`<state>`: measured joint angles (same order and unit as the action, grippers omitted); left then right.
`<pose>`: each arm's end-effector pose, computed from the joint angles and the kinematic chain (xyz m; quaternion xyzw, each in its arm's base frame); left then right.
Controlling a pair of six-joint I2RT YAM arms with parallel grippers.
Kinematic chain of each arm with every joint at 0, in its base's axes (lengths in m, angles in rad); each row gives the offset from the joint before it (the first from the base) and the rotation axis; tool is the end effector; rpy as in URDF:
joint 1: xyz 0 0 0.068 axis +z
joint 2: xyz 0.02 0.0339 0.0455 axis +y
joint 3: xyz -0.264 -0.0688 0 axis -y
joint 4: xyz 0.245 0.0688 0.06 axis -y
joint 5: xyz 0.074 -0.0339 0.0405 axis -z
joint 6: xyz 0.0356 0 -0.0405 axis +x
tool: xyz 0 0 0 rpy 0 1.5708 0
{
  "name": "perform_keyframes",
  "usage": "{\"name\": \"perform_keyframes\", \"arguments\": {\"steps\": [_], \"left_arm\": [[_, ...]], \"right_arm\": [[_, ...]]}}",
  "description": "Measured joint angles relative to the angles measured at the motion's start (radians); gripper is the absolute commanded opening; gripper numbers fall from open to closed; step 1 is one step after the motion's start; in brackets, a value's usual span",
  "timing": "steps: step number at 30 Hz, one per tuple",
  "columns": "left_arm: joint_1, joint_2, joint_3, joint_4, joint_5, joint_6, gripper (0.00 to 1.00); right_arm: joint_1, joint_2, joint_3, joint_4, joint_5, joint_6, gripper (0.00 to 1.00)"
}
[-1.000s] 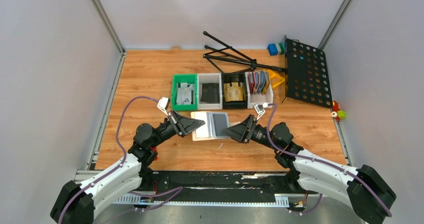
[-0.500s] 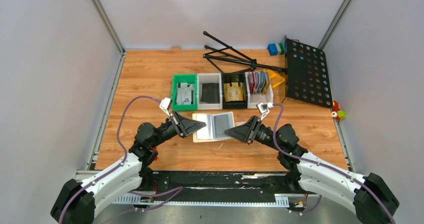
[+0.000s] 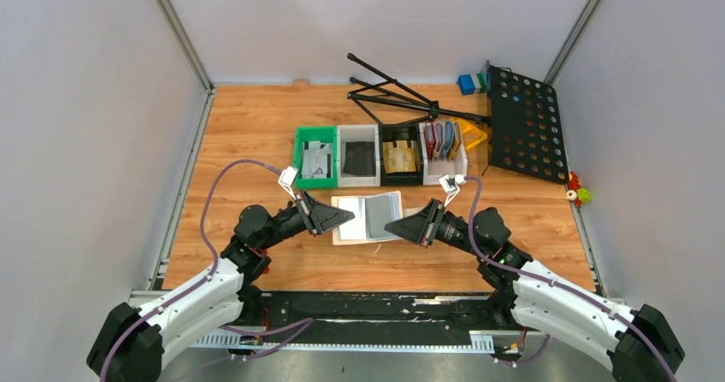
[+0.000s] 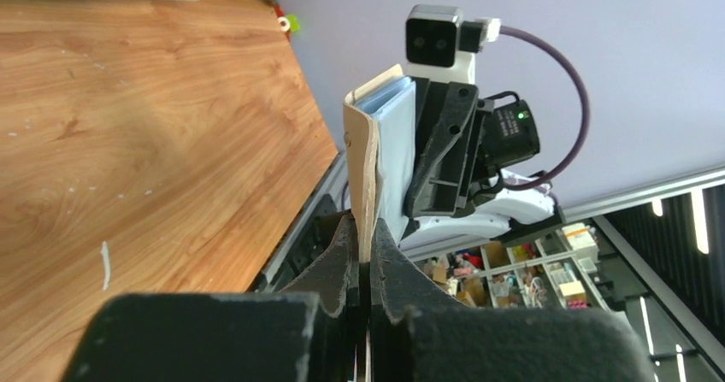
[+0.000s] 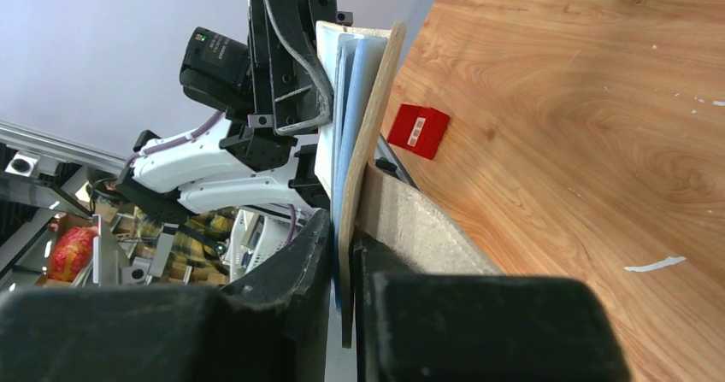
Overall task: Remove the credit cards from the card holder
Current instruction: Remove the credit card from the card holder.
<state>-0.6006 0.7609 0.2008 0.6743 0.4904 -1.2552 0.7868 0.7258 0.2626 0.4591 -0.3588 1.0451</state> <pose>0.1332 -0.1116 0.2282 -0.0360 0.6697 -0.6763 0.3047 0.1153 0.1334 0.2325 -0.0351 0.7076 0.6277 0.3226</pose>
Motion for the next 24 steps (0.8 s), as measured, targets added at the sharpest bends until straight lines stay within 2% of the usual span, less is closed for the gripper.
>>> {"name": "perform_keyframes", "arguments": {"steps": [1,2,5,8,11,13,14,17,19,20,22,24], "left_arm": [[0.0,0.0,0.001,-0.016,-0.001,0.012,0.22],[0.0,0.0,0.002,-0.028,-0.002,0.026,0.38],[-0.017,0.0,0.006,-0.078,-0.015,0.069,0.66],[-0.073,0.006,0.036,-0.161,-0.054,0.122,0.78],[-0.126,0.03,0.079,-0.206,-0.085,0.168,0.81],[-0.136,0.053,0.084,-0.207,-0.095,0.183,0.81],[-0.138,0.055,0.084,-0.207,-0.096,0.183,0.78],[-0.143,0.093,0.084,-0.205,-0.103,0.186,0.5],[-0.148,0.105,0.085,-0.193,-0.098,0.185,0.35],[-0.151,0.105,0.085,-0.19,-0.1,0.184,0.28],[-0.153,0.099,0.086,-0.189,-0.102,0.188,0.21],[-0.153,0.083,0.086,-0.197,-0.114,0.193,0.16]], "right_arm": [[0.0,0.001,0.0,-0.005,-0.002,-0.007,0.0],[0.0,0.005,0.001,-0.005,-0.006,-0.014,0.0],[-0.004,0.04,0.034,-0.037,-0.039,-0.049,0.0],[0.005,0.09,0.104,-0.094,-0.066,-0.092,0.0],[0.018,0.117,0.124,-0.082,-0.084,-0.109,0.0],[0.023,0.13,0.124,-0.081,-0.084,-0.117,0.0],[0.024,0.135,0.124,-0.081,-0.084,-0.121,0.0],[0.037,0.159,0.128,-0.09,-0.077,-0.138,0.01],[0.043,0.172,0.134,-0.112,-0.069,-0.152,0.12],[0.043,0.175,0.134,-0.122,-0.068,-0.158,0.22],[0.045,0.172,0.134,-0.14,-0.065,-0.17,0.41],[0.049,0.156,0.138,-0.167,-0.063,-0.18,0.5]]}}
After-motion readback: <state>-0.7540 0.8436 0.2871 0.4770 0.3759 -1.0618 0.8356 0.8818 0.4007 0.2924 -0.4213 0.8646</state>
